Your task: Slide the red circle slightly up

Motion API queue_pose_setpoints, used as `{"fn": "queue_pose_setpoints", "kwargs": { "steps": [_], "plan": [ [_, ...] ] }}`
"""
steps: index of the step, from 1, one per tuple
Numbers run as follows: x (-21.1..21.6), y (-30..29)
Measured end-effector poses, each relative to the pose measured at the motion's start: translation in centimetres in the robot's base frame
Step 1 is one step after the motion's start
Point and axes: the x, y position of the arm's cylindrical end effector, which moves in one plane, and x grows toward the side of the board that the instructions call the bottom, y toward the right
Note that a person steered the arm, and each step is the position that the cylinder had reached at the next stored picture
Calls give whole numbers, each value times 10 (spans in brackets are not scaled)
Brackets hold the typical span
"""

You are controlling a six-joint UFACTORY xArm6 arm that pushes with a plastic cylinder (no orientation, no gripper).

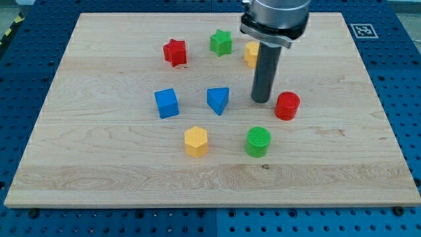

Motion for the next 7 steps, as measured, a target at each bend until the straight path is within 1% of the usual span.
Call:
{"fn": "queue_pose_setpoints", "kwargs": {
  "steps": [2, 3, 5, 7],
  "plan": [
    [35, 9],
    [46, 40],
    [43, 69],
    [13, 73]
  ]
}}
